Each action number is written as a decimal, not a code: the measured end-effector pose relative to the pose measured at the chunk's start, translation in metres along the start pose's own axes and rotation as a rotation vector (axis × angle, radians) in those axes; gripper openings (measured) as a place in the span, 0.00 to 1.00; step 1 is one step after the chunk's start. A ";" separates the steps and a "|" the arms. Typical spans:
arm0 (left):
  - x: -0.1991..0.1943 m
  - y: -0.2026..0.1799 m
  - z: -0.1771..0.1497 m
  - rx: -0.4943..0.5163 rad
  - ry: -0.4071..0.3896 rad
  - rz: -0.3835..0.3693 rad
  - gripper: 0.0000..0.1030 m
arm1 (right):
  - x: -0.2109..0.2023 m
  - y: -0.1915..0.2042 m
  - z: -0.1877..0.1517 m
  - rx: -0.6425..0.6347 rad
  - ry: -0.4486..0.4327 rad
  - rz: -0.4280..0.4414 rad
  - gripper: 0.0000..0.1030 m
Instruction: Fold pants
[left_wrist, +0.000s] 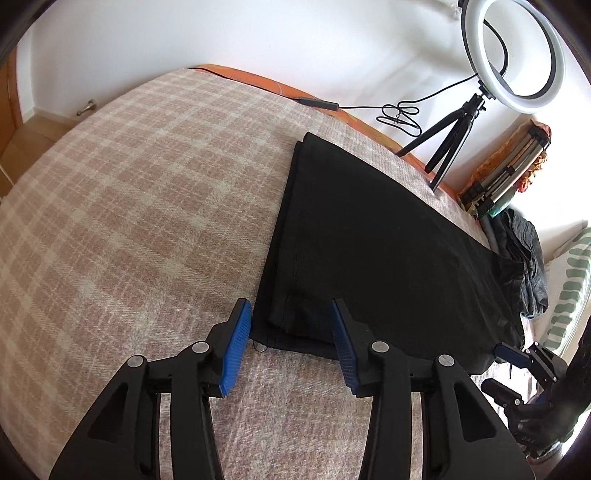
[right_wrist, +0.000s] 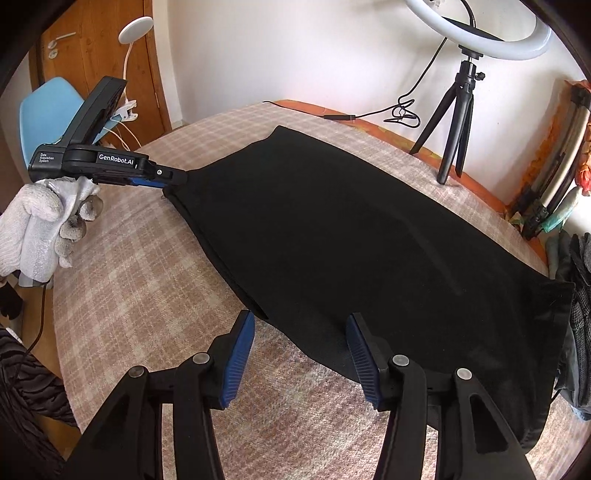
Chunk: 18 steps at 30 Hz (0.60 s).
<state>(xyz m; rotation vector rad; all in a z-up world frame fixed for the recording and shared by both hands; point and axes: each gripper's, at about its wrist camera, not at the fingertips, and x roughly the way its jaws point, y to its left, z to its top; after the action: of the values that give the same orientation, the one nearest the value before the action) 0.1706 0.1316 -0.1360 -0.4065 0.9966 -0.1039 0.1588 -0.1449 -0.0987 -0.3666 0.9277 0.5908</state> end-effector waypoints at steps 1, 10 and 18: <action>0.003 -0.001 0.000 0.001 0.001 0.002 0.21 | 0.000 0.000 0.002 -0.002 -0.004 -0.004 0.52; -0.006 0.012 -0.002 -0.024 -0.039 0.052 0.03 | 0.000 -0.004 0.004 0.002 -0.015 -0.008 0.52; -0.017 0.012 -0.008 -0.134 0.003 0.005 0.46 | 0.005 0.005 0.008 -0.007 -0.012 0.039 0.52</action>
<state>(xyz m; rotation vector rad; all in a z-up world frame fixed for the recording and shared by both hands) 0.1533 0.1446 -0.1306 -0.5262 1.0104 -0.0330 0.1631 -0.1350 -0.0981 -0.3518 0.9231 0.6314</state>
